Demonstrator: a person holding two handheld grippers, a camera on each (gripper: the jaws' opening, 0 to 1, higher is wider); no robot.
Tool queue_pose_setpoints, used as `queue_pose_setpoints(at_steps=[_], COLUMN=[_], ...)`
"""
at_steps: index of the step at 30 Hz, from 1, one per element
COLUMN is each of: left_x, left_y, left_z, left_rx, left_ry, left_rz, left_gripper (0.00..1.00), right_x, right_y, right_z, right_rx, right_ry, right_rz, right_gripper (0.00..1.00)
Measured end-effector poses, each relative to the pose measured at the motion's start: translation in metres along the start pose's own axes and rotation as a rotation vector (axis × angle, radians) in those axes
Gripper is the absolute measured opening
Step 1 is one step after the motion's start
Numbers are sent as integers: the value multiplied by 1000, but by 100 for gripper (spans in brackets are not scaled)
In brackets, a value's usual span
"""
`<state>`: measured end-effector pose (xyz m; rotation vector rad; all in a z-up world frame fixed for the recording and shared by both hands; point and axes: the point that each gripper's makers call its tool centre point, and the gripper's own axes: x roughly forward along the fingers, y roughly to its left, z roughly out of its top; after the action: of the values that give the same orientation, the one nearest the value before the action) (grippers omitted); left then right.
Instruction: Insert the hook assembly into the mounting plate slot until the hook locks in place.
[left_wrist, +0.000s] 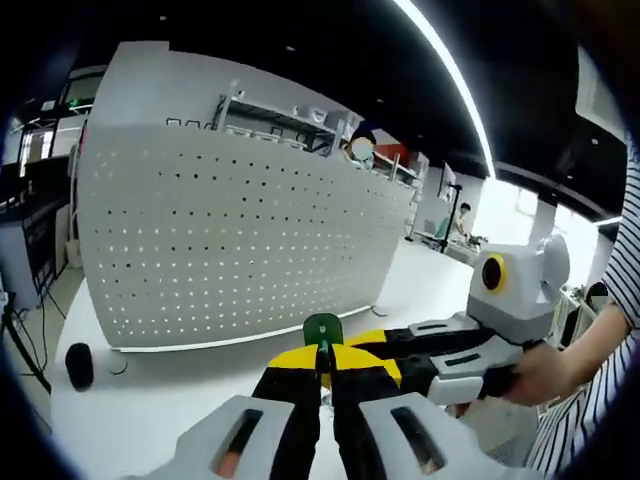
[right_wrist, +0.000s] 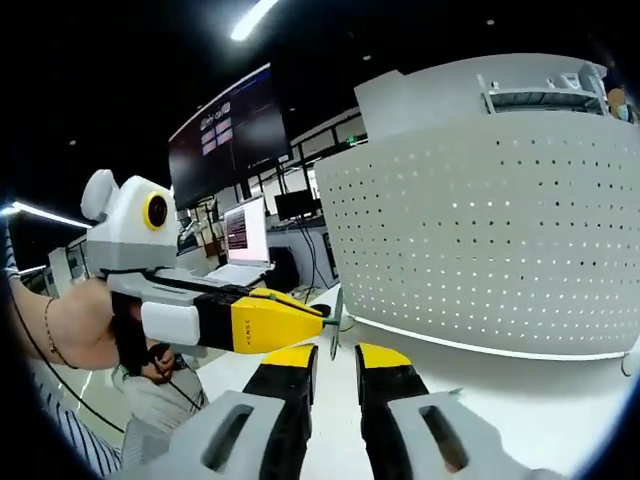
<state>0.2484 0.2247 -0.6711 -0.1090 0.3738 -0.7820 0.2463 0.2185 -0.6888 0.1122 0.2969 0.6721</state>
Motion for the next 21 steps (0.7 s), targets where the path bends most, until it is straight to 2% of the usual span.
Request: queue_pose_setpoints(at_steps=[3, 7, 11, 18, 21], left_x=[1, 0, -1, -1, -1], left_y=[4, 11, 24, 36, 43], left_z=[-1, 1, 2, 6, 5], left_rx=[38, 36, 47, 53, 72], left_ry=[13, 9, 2, -13, -9], left_rz=[23, 48, 113, 181, 206], left_gripper=[1, 1, 1, 1, 1], right_x=[-4, -11, -22, -41, -52], right_y=[-2, -7, -22, -43, -52], right_z=[-1, -9, -15, -28, -34], right_rx=[-45, -135, -244, -234, -227], right_ry=[21, 71, 92, 125, 138], right_rz=[-9, -42, -139, -222, -251], right_gripper=[22, 29, 41, 57, 58])
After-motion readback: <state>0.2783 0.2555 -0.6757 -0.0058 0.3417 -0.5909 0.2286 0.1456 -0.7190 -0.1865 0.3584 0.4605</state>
